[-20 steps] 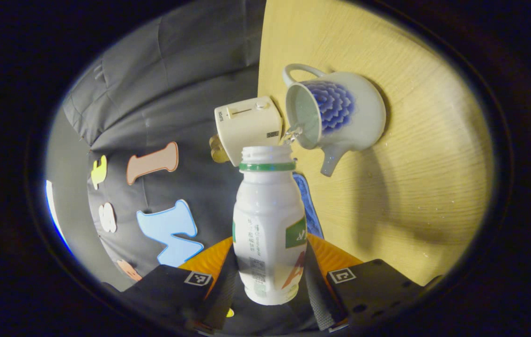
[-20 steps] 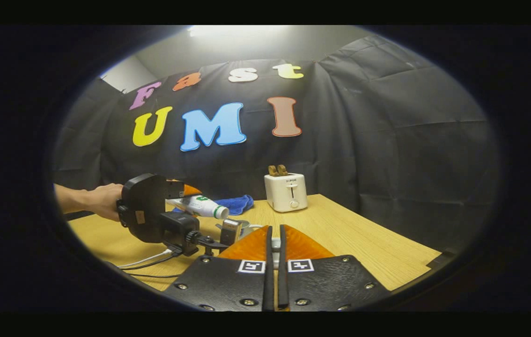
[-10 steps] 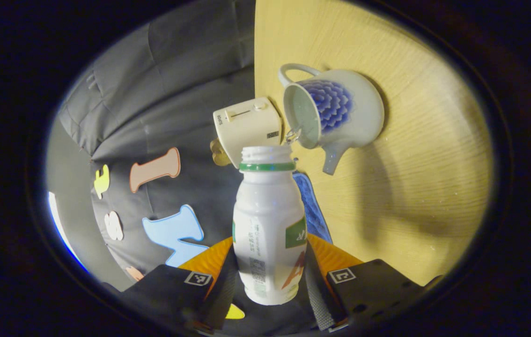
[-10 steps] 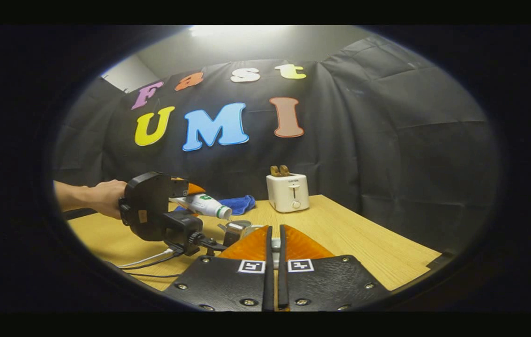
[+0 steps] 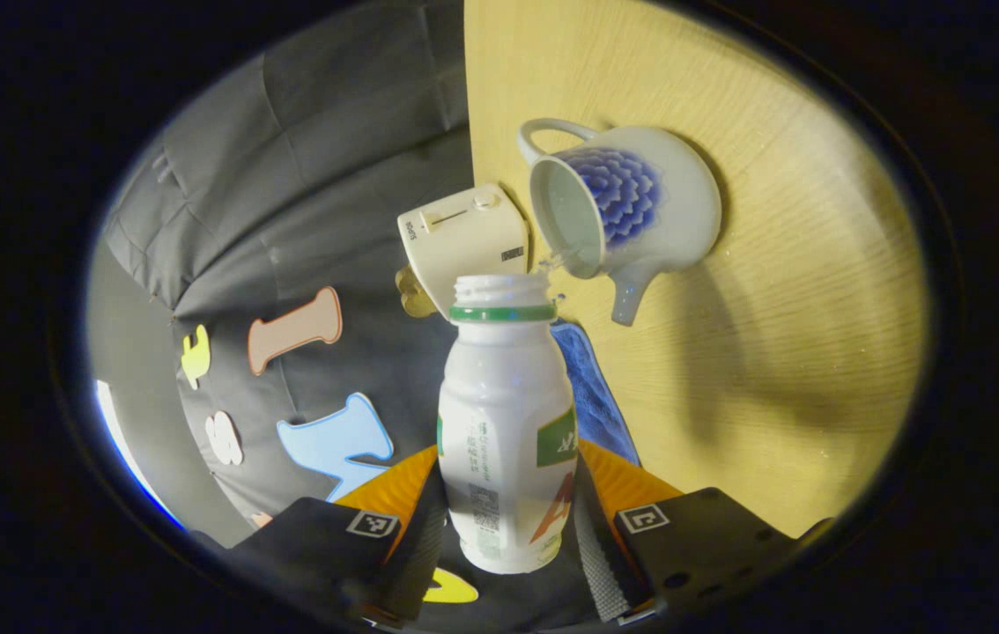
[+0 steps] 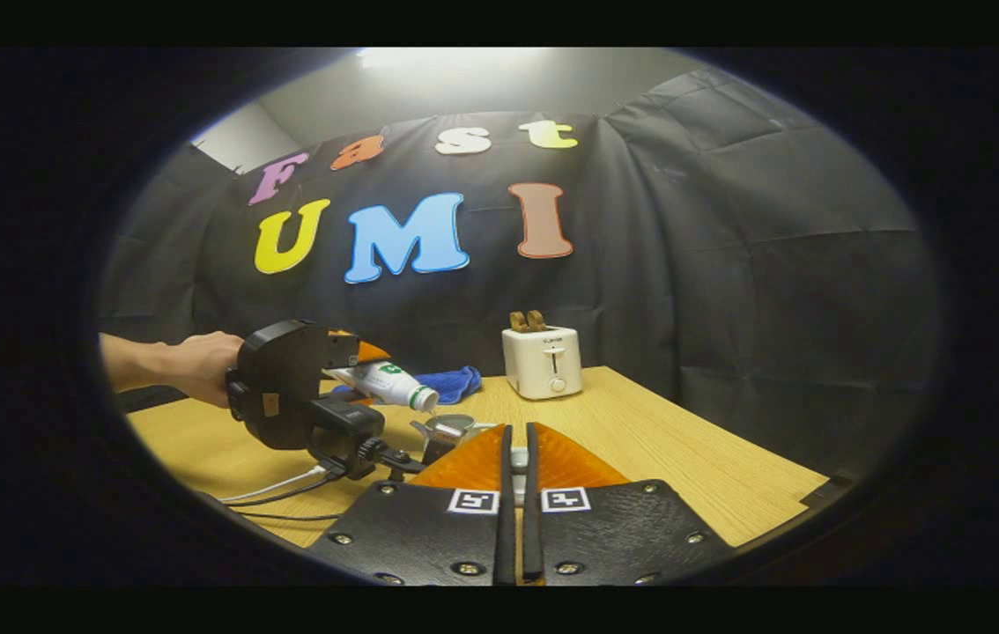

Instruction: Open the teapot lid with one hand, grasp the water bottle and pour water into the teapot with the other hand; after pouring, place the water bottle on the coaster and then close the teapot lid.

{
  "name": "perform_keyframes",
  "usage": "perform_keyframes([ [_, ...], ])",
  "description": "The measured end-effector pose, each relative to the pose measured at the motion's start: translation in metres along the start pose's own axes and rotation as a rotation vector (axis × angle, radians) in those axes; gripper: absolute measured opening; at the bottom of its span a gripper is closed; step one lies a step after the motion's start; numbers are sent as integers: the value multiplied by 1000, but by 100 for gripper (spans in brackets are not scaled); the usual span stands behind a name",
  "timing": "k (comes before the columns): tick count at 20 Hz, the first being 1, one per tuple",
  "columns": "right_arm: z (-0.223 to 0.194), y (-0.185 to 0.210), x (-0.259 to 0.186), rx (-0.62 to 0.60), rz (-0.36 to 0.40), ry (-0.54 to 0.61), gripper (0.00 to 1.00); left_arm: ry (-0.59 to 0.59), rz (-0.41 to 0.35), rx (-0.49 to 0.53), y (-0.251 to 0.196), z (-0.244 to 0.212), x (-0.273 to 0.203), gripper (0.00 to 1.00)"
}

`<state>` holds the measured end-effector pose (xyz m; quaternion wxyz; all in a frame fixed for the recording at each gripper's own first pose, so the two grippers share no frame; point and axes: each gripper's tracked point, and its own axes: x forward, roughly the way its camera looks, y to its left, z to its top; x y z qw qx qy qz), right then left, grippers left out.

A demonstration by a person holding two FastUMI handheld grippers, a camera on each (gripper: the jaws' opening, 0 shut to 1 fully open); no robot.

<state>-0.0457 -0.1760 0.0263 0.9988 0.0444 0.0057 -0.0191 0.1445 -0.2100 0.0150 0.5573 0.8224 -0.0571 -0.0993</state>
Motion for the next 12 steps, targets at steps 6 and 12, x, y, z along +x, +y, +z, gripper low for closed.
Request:
perform_keyframes([
  [6,1,1,-1,7,4,0,3,-5,40,68,8,4,-2,76],
  [12,1,0,0,3,1,0,3,-17,28,108,11,8,-3,76],
])
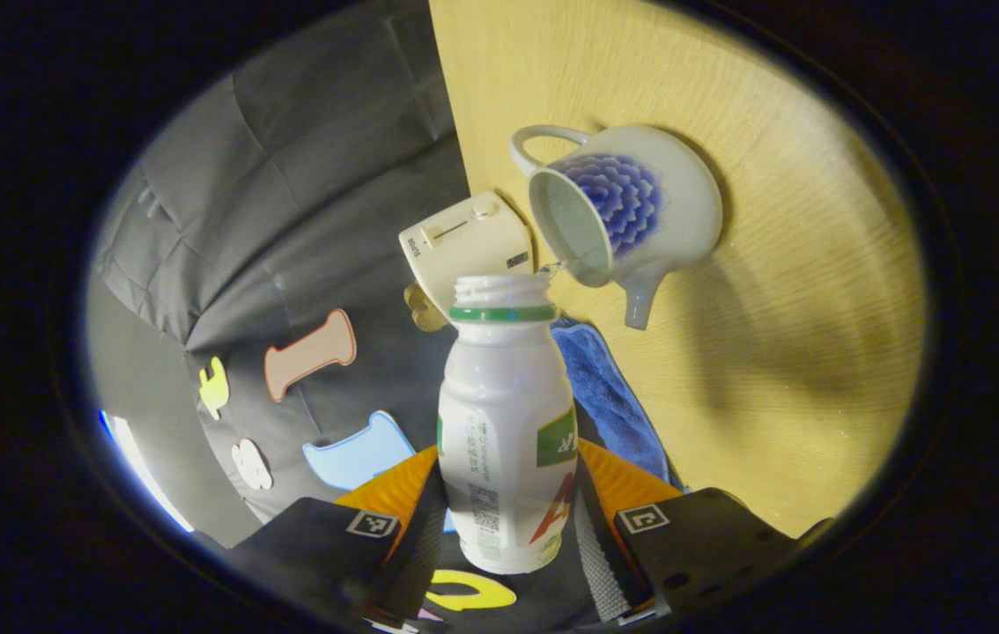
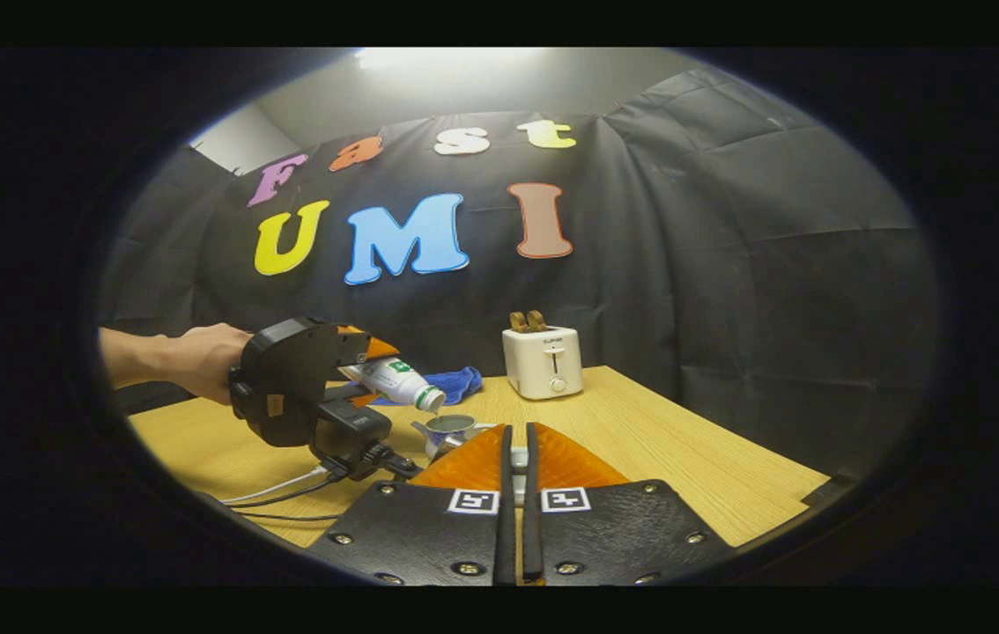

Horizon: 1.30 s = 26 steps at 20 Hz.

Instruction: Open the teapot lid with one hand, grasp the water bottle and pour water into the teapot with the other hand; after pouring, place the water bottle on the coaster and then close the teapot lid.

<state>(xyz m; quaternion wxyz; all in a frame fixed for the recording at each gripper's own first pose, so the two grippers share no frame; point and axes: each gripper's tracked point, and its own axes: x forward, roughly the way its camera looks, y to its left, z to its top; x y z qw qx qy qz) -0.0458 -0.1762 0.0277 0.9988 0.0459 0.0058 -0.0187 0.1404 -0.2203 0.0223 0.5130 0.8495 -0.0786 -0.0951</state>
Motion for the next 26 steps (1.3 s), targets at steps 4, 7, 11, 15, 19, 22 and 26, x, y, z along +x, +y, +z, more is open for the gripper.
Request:
perform_keyframes([
  [4,1,-1,0,5,0,-2,3,-18,16,39,6,7,0,79],
  [7,1,-1,-1,3,0,-1,3,-27,14,58,7,11,0,76],
  [11,1,-2,-1,7,-2,-2,3,-31,18,70,9,11,1,79],
  [15,3,-3,-2,7,-5,-3,3,-44,30,69,11,13,2,76],
  [19,4,-3,-2,7,-4,-8,3,-41,30,72,12,11,3,76],
  [22,3,-2,-2,11,-1,-5,3,-51,26,67,11,13,4,76],
  [26,3,-2,-2,11,0,-3,3,-54,20,63,11,12,5,75],
])
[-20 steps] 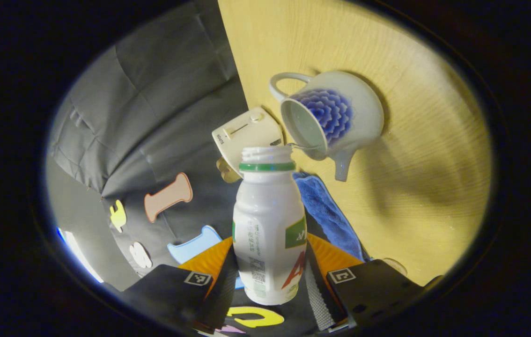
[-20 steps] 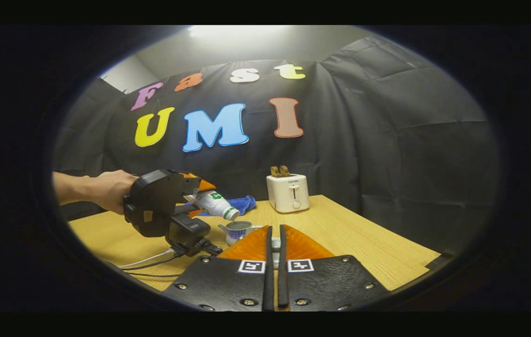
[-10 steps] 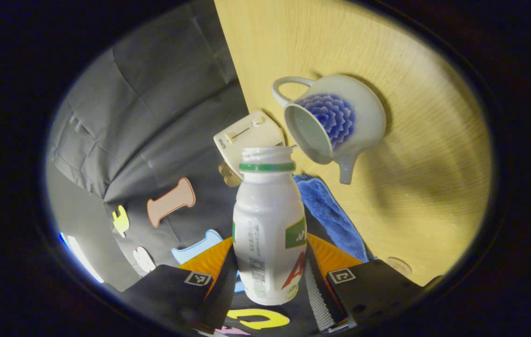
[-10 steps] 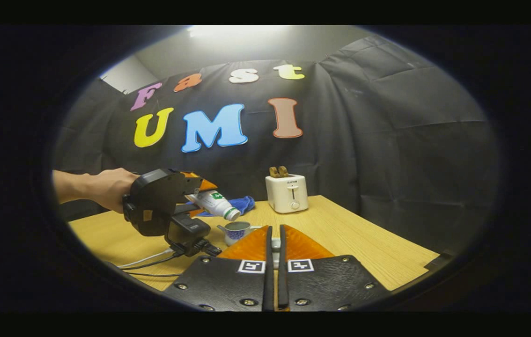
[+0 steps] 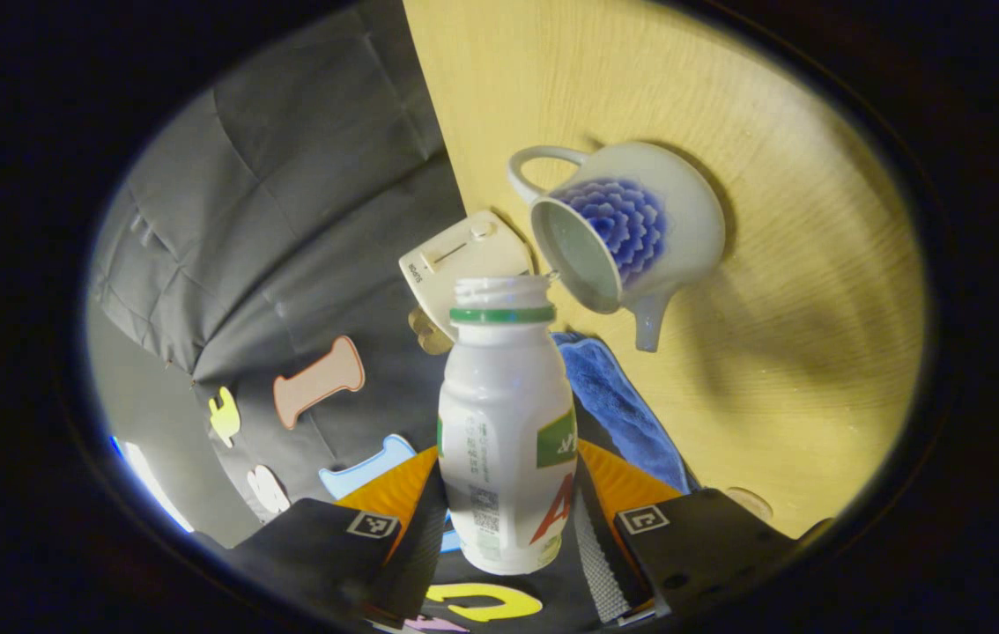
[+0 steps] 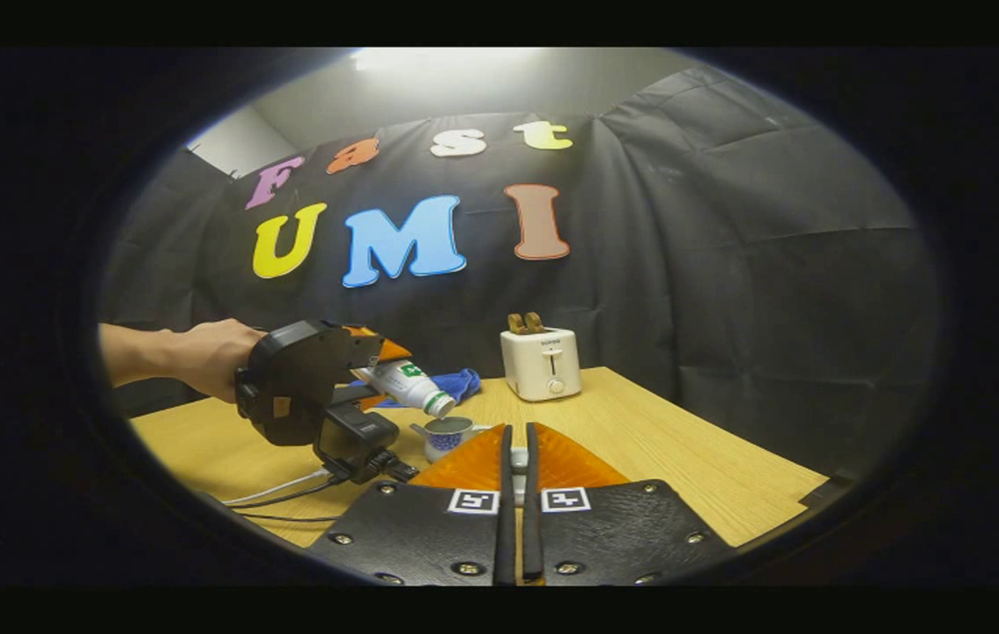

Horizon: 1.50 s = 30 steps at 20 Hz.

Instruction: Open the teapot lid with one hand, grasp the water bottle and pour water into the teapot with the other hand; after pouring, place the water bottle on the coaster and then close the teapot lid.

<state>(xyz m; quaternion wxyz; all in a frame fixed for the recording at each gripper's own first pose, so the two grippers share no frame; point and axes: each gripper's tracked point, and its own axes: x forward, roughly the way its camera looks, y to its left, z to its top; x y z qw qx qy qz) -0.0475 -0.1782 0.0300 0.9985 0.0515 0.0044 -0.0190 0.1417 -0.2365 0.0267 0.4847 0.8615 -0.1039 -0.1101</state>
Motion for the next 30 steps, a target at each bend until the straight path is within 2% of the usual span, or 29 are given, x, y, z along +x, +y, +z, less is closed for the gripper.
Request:
perform_keyframes([
  [10,-3,1,1,14,8,6,3,-44,-63,-150,-22,7,3,75],
  [15,0,4,0,45,26,-13,3,-64,-63,-252,-33,8,3,75],
  [16,1,5,0,58,31,-16,3,-70,-61,-284,-34,7,3,82],
  [20,1,13,0,71,55,-21,4,-82,-66,-474,-45,1,-2,83],
  [23,-2,24,3,36,72,-16,0,-97,-60,-675,-47,-4,-13,83],
  [25,-2,34,8,-4,84,-9,3,-105,-61,-800,-48,-7,-22,82],
  [28,2,49,16,-39,103,-2,3,-110,-16,-979,-45,-21,-33,83],
  [29,4,53,19,-48,105,-3,3,-112,5,-1041,-42,-26,-36,76],
  [30,6,56,23,-61,105,-6,3,-115,8,-1101,-42,-33,-39,82],
])
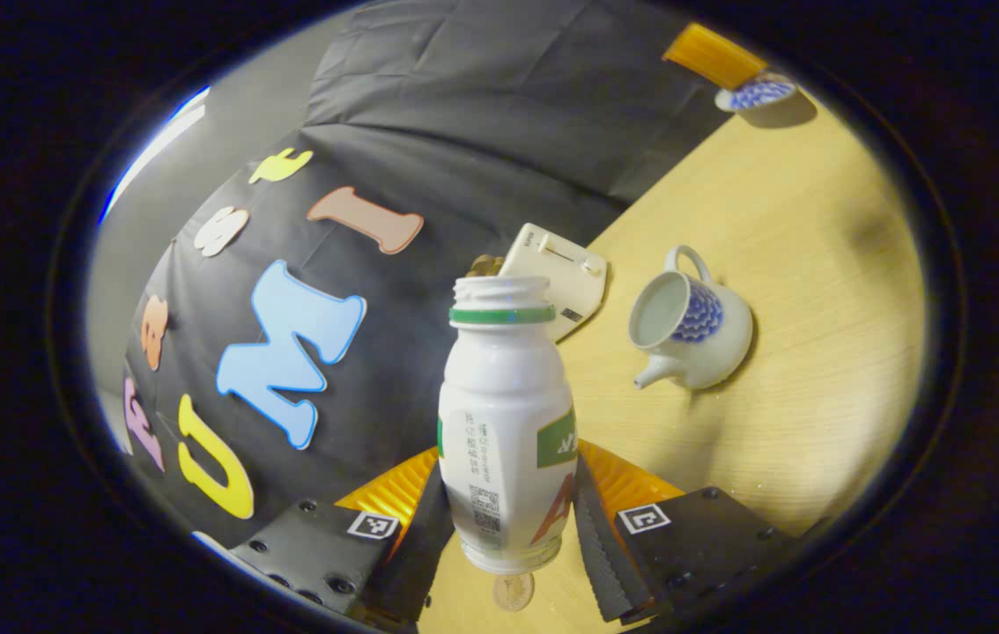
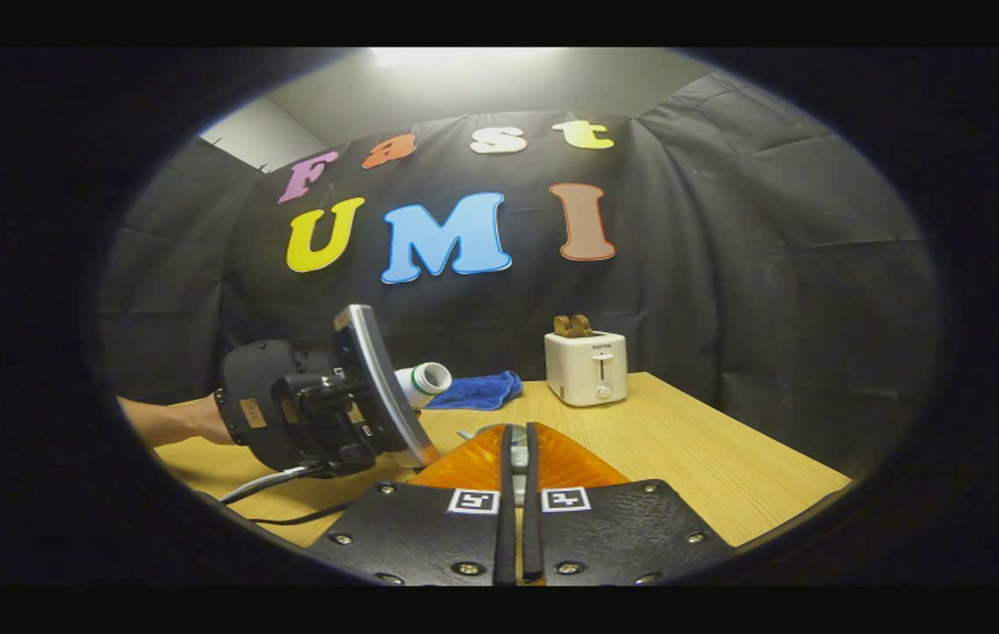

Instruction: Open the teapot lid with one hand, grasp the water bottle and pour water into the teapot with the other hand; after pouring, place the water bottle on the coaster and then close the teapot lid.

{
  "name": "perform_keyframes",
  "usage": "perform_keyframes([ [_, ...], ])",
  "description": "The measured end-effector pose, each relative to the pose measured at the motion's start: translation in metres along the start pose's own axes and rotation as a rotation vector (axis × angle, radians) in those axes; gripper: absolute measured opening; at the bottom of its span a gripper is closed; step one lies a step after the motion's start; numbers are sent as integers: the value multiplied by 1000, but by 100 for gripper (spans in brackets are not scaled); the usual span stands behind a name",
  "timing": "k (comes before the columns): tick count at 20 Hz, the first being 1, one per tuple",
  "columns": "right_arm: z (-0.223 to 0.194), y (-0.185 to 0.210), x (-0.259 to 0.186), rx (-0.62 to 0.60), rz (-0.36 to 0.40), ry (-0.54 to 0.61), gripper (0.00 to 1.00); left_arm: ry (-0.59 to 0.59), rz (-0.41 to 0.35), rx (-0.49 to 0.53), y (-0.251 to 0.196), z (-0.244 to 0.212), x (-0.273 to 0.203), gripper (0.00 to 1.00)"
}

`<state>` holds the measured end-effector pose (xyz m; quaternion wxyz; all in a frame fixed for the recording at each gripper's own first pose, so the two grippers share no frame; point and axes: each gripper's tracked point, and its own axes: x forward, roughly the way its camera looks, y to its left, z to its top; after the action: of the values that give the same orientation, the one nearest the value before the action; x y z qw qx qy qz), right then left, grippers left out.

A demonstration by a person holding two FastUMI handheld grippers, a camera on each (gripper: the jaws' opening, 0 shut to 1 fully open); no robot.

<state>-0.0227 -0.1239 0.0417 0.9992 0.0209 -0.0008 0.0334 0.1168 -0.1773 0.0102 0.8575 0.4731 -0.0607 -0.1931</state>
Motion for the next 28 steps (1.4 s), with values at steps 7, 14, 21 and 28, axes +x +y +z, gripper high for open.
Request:
perform_keyframes([
  [7,12,14,53,-65,-13,0,3,-26,86,-402,46,-40,-23,75],
  [14,5,22,120,-92,-36,31,3,-30,143,-714,95,-89,-44,82],
  [21,-18,22,144,-130,-56,67,0,-61,137,-951,117,-106,-54,82],
  [28,-33,23,150,-102,-42,98,3,-49,159,-994,127,-118,-55,75],
])
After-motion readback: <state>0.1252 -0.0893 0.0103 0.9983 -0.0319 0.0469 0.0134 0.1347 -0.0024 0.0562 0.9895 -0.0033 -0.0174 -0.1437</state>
